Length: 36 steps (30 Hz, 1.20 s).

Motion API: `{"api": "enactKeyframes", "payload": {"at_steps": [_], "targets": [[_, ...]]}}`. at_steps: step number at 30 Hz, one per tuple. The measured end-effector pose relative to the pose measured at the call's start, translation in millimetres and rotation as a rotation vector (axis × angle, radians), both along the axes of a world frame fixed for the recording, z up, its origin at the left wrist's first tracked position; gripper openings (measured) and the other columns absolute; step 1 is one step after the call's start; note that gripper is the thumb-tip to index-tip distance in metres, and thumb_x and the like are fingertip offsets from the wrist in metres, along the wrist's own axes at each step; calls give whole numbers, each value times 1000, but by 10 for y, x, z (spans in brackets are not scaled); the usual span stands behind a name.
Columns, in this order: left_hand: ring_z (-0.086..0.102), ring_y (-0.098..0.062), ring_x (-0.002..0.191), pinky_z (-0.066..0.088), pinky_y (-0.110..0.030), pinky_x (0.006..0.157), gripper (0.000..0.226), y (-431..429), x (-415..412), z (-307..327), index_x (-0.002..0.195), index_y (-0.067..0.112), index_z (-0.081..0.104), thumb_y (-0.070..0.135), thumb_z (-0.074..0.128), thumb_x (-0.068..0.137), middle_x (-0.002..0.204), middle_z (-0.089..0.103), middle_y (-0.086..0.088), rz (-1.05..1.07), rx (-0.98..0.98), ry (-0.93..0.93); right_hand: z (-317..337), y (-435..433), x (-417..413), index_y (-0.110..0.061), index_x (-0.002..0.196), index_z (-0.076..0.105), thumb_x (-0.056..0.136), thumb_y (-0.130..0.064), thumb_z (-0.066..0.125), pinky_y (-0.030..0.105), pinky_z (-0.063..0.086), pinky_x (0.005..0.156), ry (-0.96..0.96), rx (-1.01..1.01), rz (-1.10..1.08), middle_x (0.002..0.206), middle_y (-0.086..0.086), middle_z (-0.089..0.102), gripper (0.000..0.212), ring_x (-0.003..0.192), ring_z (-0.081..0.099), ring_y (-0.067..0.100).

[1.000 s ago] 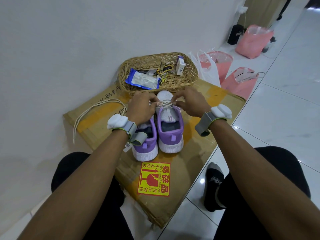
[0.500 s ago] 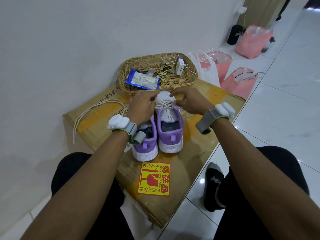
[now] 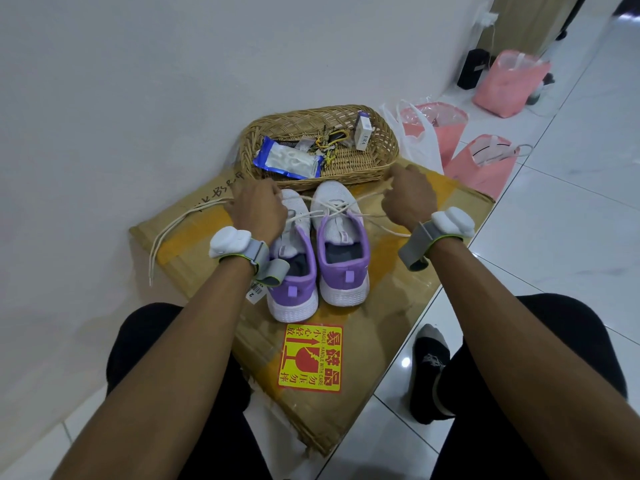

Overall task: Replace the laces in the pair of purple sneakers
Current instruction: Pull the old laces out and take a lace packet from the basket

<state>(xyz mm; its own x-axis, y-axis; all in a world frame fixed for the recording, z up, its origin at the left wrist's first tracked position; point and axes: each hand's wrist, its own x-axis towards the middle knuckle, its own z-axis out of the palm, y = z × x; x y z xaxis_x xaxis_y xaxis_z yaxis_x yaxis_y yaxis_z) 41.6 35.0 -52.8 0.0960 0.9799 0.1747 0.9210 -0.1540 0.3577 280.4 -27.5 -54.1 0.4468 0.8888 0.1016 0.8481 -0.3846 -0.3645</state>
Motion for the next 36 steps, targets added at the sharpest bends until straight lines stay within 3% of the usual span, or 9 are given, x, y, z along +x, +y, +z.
{"api": "enactKeyframes", "payload": {"at_steps": [3,5,10,15,19,23,26,30,36], "targets": [[52,-34,120,40,-43,101,37,7,88,-83,128,24,65,20,58,92,126,66,-6,-344,36,-37,31,44,-134,-22,126,61,87,-9,62,39,45,93,144,32,339,127,10,54,41,112,53,32],[49,-31,123,37,-42,105,42,1,138,-111,136,26,60,20,57,95,134,63,-1,-496,2,-79,41,47,-187,-20,121,66,90,-12,65,30,41,84,151,-37,488,125,8,59,33,104,57,25],[57,-28,118,46,-53,99,39,95,143,-176,128,34,66,39,52,91,127,68,4,-602,-126,-90,53,28,-237,-21,99,75,91,-14,66,28,40,73,180,-47,509,106,0,71,14,84,55,12],[60,-25,99,51,-46,85,13,72,155,-130,97,35,77,39,68,87,92,73,10,-477,-57,-43,44,17,-259,-31,95,71,89,-13,58,29,41,69,42,-54,298,100,-5,69,23,94,64,24],[64,-33,103,54,-44,86,18,56,61,-8,93,29,77,26,63,84,100,75,-1,-85,18,-99,66,-5,-83,-16,116,64,87,-11,60,35,44,79,-125,-155,-175,117,12,61,30,105,61,35],[57,-40,114,49,-51,94,27,66,-54,64,101,26,76,24,56,83,111,71,-10,118,14,-64,20,6,3,-15,126,54,92,-26,59,39,44,91,122,-53,33,128,14,51,37,114,54,35],[50,-36,122,42,-46,101,43,97,-20,34,122,29,67,43,58,83,123,64,-10,-146,-12,-123,146,15,-118,-15,119,61,90,-40,65,28,40,79,302,-92,296,113,4,63,38,104,59,22],[60,-17,104,48,-37,96,47,-39,123,47,120,34,65,55,67,78,104,68,5,-542,-155,-213,210,20,-161,-17,116,64,86,-43,70,30,47,77,397,-257,393,107,3,68,39,84,61,15],[59,-18,99,51,-44,93,56,-23,120,5,121,37,61,34,61,65,99,64,10,-578,-261,-134,204,15,-137,-23,114,65,79,-23,76,35,51,79,270,-162,403,102,-3,63,37,97,61,21]]}}
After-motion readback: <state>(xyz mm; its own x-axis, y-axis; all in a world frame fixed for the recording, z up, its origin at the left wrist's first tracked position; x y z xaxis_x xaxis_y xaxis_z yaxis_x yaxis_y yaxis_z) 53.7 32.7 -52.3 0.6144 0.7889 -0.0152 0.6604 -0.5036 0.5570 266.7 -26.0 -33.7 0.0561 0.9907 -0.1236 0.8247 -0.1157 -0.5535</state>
